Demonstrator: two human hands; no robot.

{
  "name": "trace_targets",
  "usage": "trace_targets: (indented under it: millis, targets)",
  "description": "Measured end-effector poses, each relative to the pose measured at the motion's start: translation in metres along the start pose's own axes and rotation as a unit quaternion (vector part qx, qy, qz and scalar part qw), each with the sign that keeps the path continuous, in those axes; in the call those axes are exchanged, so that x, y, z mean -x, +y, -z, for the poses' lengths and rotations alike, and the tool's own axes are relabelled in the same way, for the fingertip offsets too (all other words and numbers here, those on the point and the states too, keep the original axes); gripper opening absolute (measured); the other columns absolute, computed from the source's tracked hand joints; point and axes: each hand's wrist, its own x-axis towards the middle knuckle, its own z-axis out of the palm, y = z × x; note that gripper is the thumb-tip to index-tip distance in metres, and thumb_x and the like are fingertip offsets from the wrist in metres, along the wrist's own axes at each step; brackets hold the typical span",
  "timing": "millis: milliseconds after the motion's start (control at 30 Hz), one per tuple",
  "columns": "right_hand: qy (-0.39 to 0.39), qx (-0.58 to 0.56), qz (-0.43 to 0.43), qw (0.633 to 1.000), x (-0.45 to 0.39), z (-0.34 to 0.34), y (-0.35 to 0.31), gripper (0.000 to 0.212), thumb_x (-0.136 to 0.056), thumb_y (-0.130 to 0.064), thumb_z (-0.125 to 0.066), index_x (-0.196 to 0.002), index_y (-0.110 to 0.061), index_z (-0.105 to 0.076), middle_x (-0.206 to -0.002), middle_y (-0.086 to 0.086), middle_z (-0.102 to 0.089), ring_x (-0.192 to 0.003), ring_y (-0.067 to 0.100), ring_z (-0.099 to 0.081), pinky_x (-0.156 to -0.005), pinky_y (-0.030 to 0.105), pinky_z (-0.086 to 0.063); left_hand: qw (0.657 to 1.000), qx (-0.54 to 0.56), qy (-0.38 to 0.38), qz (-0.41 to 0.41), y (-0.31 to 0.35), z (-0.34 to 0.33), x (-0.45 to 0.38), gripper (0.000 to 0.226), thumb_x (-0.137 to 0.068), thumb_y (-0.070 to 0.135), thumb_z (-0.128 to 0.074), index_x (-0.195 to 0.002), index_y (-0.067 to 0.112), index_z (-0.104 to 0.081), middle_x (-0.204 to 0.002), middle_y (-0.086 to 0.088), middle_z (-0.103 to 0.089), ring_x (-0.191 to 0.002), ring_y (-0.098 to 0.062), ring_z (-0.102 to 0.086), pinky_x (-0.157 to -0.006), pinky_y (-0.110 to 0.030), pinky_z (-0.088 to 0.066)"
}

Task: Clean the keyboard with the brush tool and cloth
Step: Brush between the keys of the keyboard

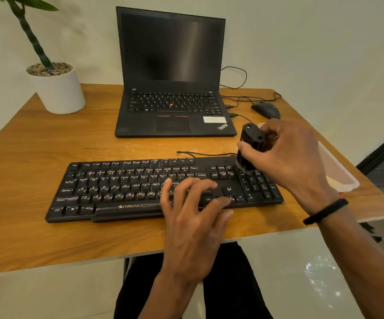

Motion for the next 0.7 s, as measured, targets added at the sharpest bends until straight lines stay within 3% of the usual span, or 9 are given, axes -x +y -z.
trace_targets:
  millis: [100,233,433,567,700]
  targets:
    - [-0.020,-0.026,-0.001,0.999,0.010,-0.010,-0.015,0.030,-0.081,-0.053,-0.077,-0.091,-0.027,-0.067,-0.081,-0.011,-0.068,-0.073,0.008,-0.065,-0.068,0.036,-0.061,0.999,-0.040,0.002,0.022,-0.018,0.018,0.000,0.028,-0.076,0.044,-0.086,-0.099,0.030,-0.078,-0.132,0.003,-0.062,-0.135,-0.024,-0.048,-0.118,-0.068,-0.018]
    - [-0.075,-0.153,-0.022,0.985,0.017,-0.019,-0.032,0.029,-0.078,-0.050,-0.081,-0.087,-0.025,-0.070,-0.076,-0.010,-0.071,-0.069,0.009,-0.068,-0.061,0.037,-0.060,0.997,-0.067,-0.020,0.036,-0.031,0.029,-0.005,0.036,-0.073,0.053,-0.085,-0.100,0.031,-0.077,-0.133,0.000,-0.059,-0.138,-0.027,-0.045,-0.118,-0.070,-0.016]
    - [-0.010,-0.029,-0.008,0.999,0.005,-0.012,-0.020,0.028,-0.084,-0.048,-0.077,-0.098,-0.026,-0.067,-0.089,-0.007,-0.071,-0.079,0.010,-0.065,-0.070,0.030,-0.059,0.997,-0.058,-0.014,0.045,-0.031,0.027,-0.003,0.032,-0.076,0.055,-0.083,-0.095,0.031,-0.075,-0.130,0.000,-0.059,-0.138,-0.025,-0.046,-0.119,-0.070,-0.014]
    - [-0.079,-0.112,-0.008,0.991,0.006,-0.013,-0.023,0.026,-0.080,-0.048,-0.081,-0.091,-0.027,-0.069,-0.083,-0.015,-0.071,-0.074,0.002,-0.068,-0.062,0.018,-0.057,0.997,-0.061,-0.007,0.044,-0.029,0.028,-0.002,0.030,-0.075,0.053,-0.084,-0.091,0.030,-0.074,-0.126,0.000,-0.060,-0.135,-0.026,-0.049,-0.120,-0.070,-0.013]
    - [-0.058,-0.081,-0.009,0.995,-0.002,-0.014,-0.022,0.025,-0.082,-0.049,-0.079,-0.089,-0.030,-0.065,-0.080,-0.012,-0.069,-0.075,0.006,-0.067,-0.065,0.027,-0.059,0.997,-0.065,-0.003,0.043,-0.030,0.027,-0.002,0.030,-0.074,0.052,-0.085,-0.090,0.029,-0.074,-0.124,0.000,-0.060,-0.132,-0.026,-0.050,-0.119,-0.069,-0.015]
